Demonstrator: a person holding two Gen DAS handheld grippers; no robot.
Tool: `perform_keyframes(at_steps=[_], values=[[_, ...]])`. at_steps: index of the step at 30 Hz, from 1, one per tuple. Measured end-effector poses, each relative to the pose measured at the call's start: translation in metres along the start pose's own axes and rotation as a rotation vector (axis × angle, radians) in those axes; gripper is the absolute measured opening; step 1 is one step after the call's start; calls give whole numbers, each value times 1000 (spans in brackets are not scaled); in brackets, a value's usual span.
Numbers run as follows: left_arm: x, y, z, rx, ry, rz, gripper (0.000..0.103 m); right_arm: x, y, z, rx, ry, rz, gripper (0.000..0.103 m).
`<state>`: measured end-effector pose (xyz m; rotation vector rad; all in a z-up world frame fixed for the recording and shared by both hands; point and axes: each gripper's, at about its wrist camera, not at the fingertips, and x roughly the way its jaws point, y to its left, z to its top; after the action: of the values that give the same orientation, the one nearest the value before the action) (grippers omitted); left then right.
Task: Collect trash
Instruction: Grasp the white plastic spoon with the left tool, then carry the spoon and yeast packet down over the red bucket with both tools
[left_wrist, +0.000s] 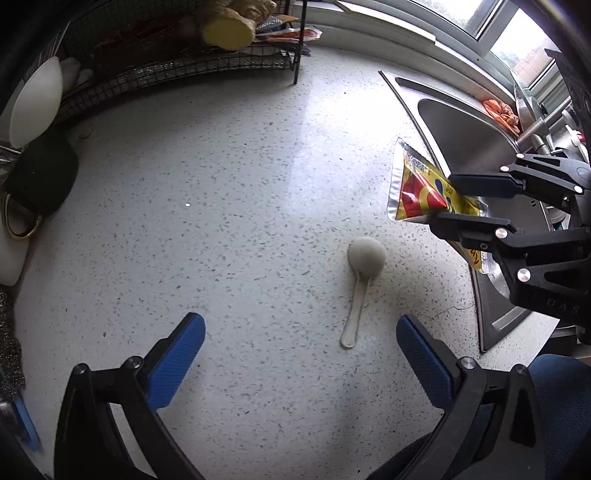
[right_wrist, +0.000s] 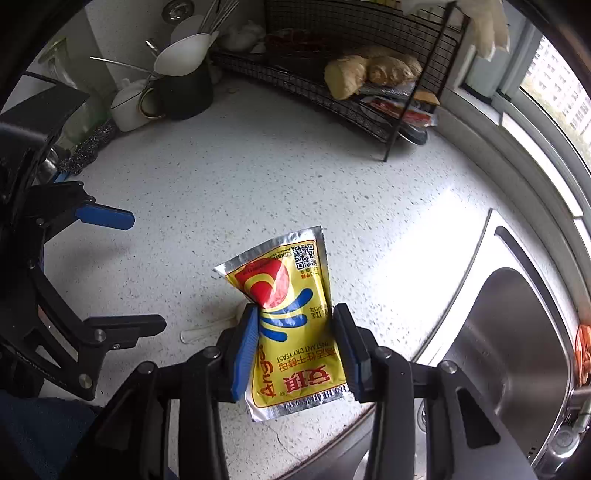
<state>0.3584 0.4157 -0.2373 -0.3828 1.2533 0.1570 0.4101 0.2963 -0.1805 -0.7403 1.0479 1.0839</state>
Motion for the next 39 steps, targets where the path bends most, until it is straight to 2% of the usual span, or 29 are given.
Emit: perform_keyframes(at_steps=[4, 9, 13, 15, 20, 22, 24, 25, 26, 27, 28, 29, 32, 39], values=[[24, -16, 8, 31, 42, -9, 103, -5, -13, -16, 77, -3, -22, 38], [40, -34, 19, 96, 59, -7, 103, -11, -18, -27, 140, -14, -38, 38], [54, -44, 30, 120, 78, 10, 96, -11, -26, -36, 183, -11, -41, 39], [57, -49, 36, 136, 78, 19, 90, -9, -26, -36, 195, -10, -41, 39], [58, -58, 42, 170, 77, 57, 65, -4, -32, -37, 231, -18, -28, 39], [59, -65, 41, 197, 68, 71, 58, -4, -35, -39, 249, -23, -19, 39], [58, -72, 39, 221, 59, 75, 44, -4, -37, -41, 258, -25, -17, 39], [58, -76, 39, 222, 55, 74, 33, -4, -37, -42, 260, -25, -18, 39], [59, -79, 39, 220, 58, 70, 26, -4, -37, -43, 260, -27, -19, 39], [60, -84, 39, 226, 61, 70, 22, -6, -36, -43, 259, -28, -19, 39], [62, -91, 39, 238, 63, 63, 13, -6, -36, -43, 259, -29, -19, 39], [62, -96, 37, 249, 70, 52, 8, -7, -36, -43, 258, -31, -19, 39], [63, -103, 32, 263, 64, 61, 8, -10, -35, -43, 252, -41, -22, 39], [57, -107, 16, 199, 40, 99, 8, -28, -27, -49, 225, -91, -35, 39]])
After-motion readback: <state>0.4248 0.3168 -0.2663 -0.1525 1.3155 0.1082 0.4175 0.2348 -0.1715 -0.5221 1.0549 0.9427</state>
